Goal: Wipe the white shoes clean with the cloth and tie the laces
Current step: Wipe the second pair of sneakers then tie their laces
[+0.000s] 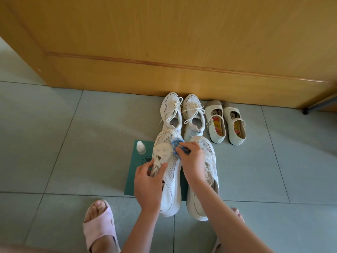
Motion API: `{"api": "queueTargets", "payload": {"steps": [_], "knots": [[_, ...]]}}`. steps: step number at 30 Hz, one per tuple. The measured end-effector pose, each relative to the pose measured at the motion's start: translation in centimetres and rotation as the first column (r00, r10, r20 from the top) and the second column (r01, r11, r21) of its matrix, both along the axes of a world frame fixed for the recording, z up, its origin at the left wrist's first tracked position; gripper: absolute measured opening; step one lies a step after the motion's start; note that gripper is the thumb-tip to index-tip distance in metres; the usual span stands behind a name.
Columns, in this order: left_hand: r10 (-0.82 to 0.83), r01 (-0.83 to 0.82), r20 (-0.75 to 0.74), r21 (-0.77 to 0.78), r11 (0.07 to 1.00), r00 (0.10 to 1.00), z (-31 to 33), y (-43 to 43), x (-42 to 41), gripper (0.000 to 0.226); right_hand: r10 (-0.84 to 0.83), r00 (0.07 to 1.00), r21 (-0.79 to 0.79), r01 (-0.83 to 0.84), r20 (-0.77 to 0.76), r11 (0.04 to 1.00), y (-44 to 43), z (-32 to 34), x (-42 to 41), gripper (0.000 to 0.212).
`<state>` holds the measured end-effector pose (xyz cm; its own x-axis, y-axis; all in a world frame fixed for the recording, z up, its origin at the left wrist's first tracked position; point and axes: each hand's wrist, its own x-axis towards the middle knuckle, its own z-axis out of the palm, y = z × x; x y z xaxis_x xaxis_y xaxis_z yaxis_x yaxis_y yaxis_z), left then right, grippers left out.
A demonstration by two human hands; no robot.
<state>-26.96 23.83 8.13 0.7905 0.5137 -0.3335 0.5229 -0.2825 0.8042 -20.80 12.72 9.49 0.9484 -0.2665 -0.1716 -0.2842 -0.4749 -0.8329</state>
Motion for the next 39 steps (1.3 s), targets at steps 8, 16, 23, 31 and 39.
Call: {"api": "queueTargets", "payload": {"steps": [8,16,23,31,39], "knots": [[0.0,0.0,0.008,-0.011,1.0,1.0,-0.2,0.1,-0.1,0.039,-0.055,0.995,0.211,0.072,-0.086,0.975,-1.7,2.0,1.2,0.009],[0.017,-0.017,0.053,-0.003,1.0,0.998,0.2,-0.3,-0.2,0.032,0.323,0.946,-0.005,-0.324,-0.015,0.946,1.8,2.5,11.5,0.024],[0.054,-0.053,0.057,-0.033,0.998,0.997,0.0,-0.4,-0.2,0.03,0.581,0.75,-0.192,-0.651,-0.317,0.734,2.9,-0.1,12.4,0.034],[0.094,-0.091,0.077,-0.043,0.995,0.993,-0.3,-0.8,-0.1,0.032,0.62,0.746,-0.217,-0.665,-0.244,0.715,0.8,1.6,11.6,0.024],[0.079,-0.08,0.091,0.006,0.997,0.993,-0.6,-1.1,-0.1,0.033,0.404,0.898,-0.14,-0.429,-0.176,0.892,-2.2,0.9,8.9,0.018]]}}
